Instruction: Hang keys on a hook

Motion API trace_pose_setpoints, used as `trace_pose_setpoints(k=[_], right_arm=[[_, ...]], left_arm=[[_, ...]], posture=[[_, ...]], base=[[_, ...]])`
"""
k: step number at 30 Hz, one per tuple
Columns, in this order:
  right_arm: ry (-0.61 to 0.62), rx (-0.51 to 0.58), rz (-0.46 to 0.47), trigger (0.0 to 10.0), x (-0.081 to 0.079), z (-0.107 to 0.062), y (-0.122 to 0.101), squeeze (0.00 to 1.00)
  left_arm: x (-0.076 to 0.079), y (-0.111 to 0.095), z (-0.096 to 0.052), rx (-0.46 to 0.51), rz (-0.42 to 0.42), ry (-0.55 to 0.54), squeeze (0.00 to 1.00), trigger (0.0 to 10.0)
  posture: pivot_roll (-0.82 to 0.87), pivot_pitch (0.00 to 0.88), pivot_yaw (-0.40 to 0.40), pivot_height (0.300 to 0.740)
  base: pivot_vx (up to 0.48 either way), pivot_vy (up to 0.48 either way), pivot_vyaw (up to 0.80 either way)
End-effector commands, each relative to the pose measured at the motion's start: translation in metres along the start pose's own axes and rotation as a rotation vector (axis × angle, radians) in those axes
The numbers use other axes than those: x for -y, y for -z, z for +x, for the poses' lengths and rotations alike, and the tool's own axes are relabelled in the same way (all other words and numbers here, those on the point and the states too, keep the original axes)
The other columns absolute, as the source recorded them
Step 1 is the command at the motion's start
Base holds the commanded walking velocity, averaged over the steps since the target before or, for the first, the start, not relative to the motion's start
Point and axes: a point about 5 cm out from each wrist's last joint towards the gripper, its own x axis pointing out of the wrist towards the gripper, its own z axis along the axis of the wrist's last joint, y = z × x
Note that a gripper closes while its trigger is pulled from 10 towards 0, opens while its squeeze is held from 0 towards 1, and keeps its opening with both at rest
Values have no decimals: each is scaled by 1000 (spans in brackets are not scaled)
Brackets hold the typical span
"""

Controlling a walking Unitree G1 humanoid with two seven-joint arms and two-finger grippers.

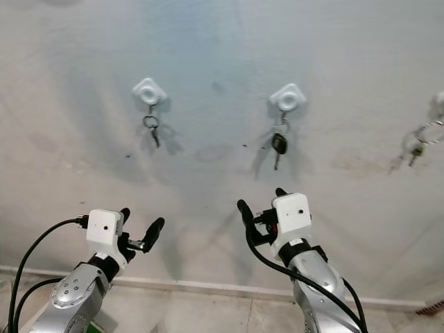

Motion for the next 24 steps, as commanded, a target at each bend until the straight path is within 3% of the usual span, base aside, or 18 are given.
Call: trace_pose_setpoints(k=[1, 24], right_arm=[[-10, 14, -2, 10000, -2, 1, -4, 0], [-15, 20, 2, 10000, -5, 4, -4, 0]], left_arm=[[1, -2, -1, 2, -1, 11, 0, 10000], [0, -3, 1, -2, -2, 9, 0, 10000]], posture=[[-37, 0, 80, 740], [-36, 0, 85, 740]], base=[[0, 0, 0], [-33, 0, 0]])
